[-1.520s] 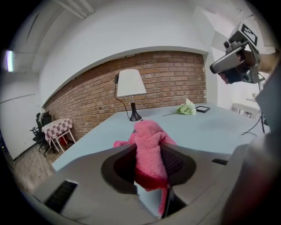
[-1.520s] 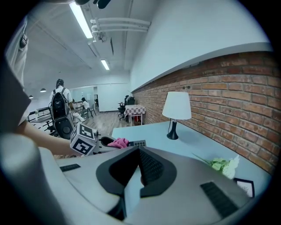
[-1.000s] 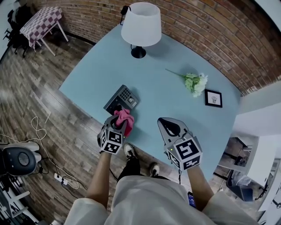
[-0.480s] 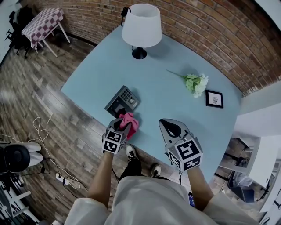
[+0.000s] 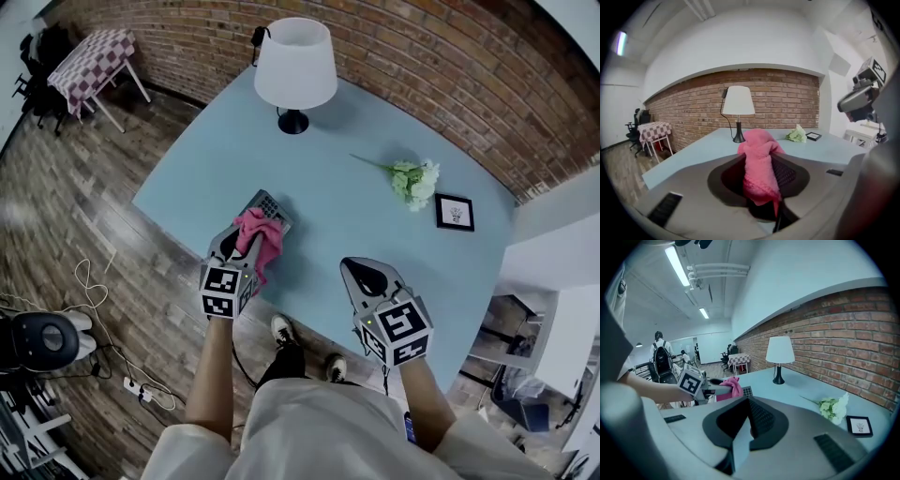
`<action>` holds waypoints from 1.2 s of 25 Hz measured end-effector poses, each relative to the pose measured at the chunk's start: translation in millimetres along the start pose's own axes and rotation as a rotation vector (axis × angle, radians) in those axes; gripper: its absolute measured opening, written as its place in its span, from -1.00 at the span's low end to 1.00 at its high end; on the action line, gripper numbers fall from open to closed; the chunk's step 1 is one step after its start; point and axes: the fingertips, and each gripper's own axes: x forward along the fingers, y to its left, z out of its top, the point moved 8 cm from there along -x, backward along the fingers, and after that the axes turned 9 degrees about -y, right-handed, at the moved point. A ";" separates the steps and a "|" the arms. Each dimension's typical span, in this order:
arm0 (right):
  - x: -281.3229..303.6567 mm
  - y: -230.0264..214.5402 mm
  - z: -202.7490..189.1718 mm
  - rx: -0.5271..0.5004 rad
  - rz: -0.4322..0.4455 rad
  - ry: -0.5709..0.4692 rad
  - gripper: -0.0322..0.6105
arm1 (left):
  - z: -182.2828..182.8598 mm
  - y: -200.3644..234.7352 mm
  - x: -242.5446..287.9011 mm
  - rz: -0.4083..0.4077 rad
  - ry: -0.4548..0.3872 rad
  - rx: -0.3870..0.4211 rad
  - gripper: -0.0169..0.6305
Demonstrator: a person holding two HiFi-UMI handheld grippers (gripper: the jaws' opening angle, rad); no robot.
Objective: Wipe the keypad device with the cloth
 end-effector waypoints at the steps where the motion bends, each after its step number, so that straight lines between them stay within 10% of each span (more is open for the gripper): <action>1: -1.0 -0.1 -0.6 0.004 -0.001 0.000 -0.83 | 7.8 5.2 2.9 0.015 -0.008 0.004 -0.44; 18: -9.7 -13.1 -14.8 0.027 -0.041 0.037 -0.83 | -15.9 7.2 45.4 -0.001 0.165 0.373 -0.43; 30: -8.4 -15.6 -17.1 0.023 -0.043 0.044 -0.83 | -21.0 -4.0 47.8 -0.014 0.253 0.461 -0.43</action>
